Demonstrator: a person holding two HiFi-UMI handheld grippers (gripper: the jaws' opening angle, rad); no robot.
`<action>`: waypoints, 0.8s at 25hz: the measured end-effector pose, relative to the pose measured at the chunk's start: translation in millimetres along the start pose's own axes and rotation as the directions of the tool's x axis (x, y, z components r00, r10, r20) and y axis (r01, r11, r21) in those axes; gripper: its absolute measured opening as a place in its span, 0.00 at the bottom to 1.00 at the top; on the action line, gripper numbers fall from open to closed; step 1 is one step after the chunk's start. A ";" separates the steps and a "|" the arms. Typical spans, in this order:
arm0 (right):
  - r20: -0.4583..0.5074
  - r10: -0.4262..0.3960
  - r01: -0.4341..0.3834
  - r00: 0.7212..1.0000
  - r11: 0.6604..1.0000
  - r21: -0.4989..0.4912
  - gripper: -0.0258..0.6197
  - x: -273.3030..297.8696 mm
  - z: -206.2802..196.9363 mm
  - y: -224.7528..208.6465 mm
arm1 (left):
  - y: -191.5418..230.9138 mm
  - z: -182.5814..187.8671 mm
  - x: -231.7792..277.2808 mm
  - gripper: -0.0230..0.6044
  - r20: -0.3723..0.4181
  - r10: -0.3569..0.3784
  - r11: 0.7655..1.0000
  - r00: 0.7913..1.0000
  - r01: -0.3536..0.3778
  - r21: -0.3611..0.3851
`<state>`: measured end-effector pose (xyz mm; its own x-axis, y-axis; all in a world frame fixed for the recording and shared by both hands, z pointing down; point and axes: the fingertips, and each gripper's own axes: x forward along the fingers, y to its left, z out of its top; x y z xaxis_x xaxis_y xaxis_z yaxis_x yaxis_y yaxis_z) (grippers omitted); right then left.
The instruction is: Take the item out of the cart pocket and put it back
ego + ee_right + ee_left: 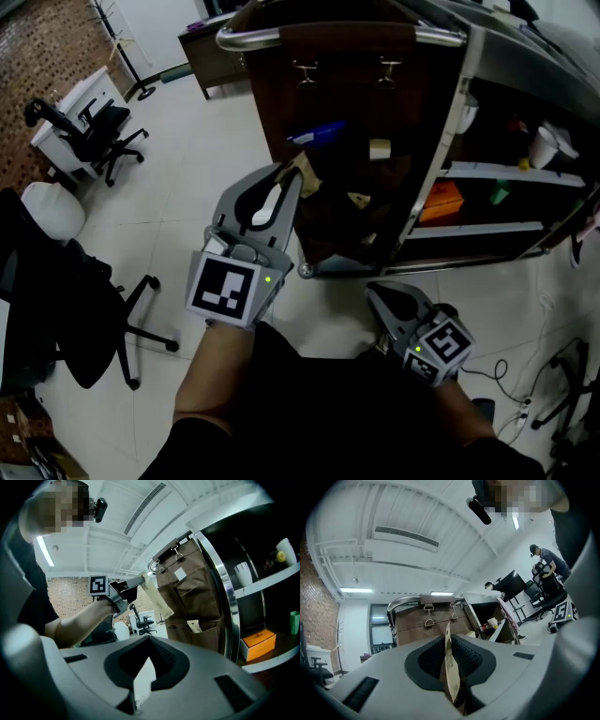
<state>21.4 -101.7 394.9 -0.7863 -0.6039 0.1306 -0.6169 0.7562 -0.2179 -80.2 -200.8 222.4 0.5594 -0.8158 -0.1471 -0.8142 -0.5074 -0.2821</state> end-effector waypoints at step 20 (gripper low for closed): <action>-0.010 -0.029 0.029 1.000 1.000 0.012 0.06 -2.1 -5.5 -11.1 | 2.3 -113.3 73.4 0.10 -0.159 -0.022 0.999 0.987 0.014 -0.051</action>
<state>29.7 -107.5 402.3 -0.7686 -0.6227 0.1464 -0.6389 0.7356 -0.2252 -58.7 -293.2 318.3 0.5448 -0.8385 0.0121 -0.8134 -0.5319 -0.2356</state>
